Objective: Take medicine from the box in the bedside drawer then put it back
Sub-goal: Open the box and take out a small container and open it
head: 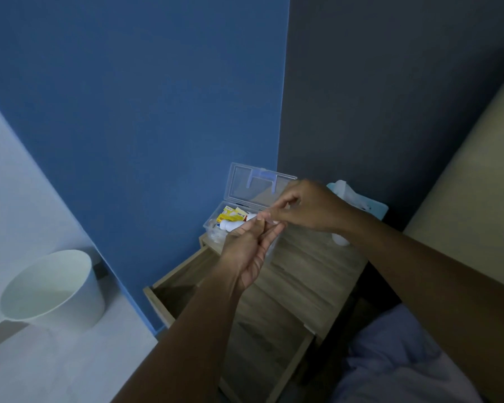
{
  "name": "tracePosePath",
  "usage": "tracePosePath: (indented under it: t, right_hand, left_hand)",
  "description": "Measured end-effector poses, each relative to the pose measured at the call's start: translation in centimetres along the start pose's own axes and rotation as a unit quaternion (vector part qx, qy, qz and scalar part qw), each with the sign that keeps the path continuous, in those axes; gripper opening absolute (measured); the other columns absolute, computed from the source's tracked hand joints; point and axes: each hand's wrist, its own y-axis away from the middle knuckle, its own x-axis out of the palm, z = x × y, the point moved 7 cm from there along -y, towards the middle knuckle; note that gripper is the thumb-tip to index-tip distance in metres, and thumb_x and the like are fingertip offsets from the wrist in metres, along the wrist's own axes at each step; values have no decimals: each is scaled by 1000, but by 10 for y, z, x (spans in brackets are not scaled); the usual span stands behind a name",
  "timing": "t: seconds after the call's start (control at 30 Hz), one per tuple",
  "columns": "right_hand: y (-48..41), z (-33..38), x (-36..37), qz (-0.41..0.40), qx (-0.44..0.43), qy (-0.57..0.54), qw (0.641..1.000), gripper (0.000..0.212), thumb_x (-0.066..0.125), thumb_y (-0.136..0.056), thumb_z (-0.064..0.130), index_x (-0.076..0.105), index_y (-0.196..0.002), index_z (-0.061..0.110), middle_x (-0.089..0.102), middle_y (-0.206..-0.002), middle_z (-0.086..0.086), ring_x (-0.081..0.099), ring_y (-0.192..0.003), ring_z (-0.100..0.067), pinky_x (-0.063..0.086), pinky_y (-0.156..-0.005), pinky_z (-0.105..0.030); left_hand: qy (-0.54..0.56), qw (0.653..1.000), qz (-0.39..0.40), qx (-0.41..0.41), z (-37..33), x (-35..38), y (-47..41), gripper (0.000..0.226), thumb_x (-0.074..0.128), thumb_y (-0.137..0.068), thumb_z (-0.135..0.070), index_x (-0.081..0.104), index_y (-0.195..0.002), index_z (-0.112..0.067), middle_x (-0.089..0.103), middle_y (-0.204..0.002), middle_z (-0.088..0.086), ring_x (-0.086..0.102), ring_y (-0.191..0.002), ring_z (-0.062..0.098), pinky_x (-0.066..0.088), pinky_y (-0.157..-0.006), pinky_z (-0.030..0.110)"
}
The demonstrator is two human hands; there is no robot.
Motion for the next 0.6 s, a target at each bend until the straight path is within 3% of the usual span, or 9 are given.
tracePosePath:
  t: [0.07,0.13,0.2,0.27,0.33,0.4,0.5,0.6]
  right_hand:
    - [1,0,3,34,-17,-27,999,23,82,-82,32,81,-104,22,74,-92,8,69,-90,-7,55,-81,-32]
    - [4,-4,7,97,-10,-62,993,38,80,-85,18,73,-122,19,70,-83,28,65,-78,13,45,-71,-6]
    - [7,-8,10,113,17,-55,992,52,81,-83,27,65,-133,24,59,-67,44,58,-67,25,39,-60,4]
    - [6,-9,7,67,25,3,997,56,81,-77,50,69,-127,29,66,-91,39,63,-89,18,43,-77,-2]
    - [4,-8,4,24,9,43,999,42,80,-74,55,79,-105,27,75,-96,20,66,-88,7,52,-80,-18]
    - [2,-5,4,26,-15,39,999,27,82,-78,45,82,-96,25,73,-81,17,65,-77,6,50,-72,-19]
    - [0,-3,0,45,-45,30,998,21,81,-83,29,80,-104,24,73,-89,16,64,-81,5,47,-75,-15]
    - [2,-2,-2,51,-45,-59,996,25,79,-85,9,78,-109,14,75,-97,9,69,-91,3,52,-84,-12]
  left_hand:
    - [-1,1000,0,-6,2,-3,0,29,49,-99,-10,63,-109,13,71,-109,23,73,-98,24,60,-76,25]
    - [8,1000,-4,-9,4,-6,1,29,50,-98,-10,63,-108,13,71,-105,24,73,-95,24,60,-76,25]
    - [9,1000,-10,-11,6,-8,0,31,53,-96,-11,61,-113,14,69,-111,26,71,-103,27,60,-79,27]
    - [8,1000,-2,-13,7,-6,1,33,52,-96,-8,58,-119,15,66,-120,26,65,-115,30,59,-86,29]
    - [9,1000,16,-15,9,-3,1,29,48,-98,-5,59,-117,15,67,-121,24,65,-115,30,59,-85,29]
    - [9,999,22,-21,10,0,1,27,47,-98,-3,61,-113,14,68,-119,24,66,-114,30,59,-83,28]
    - [22,999,11,-24,10,1,0,29,48,-99,-7,59,-113,16,66,-118,28,61,-118,34,61,-78,28]
    - [35,999,29,-27,10,6,-5,28,43,-101,-6,65,-102,10,72,-104,23,70,-102,28,60,-75,26]
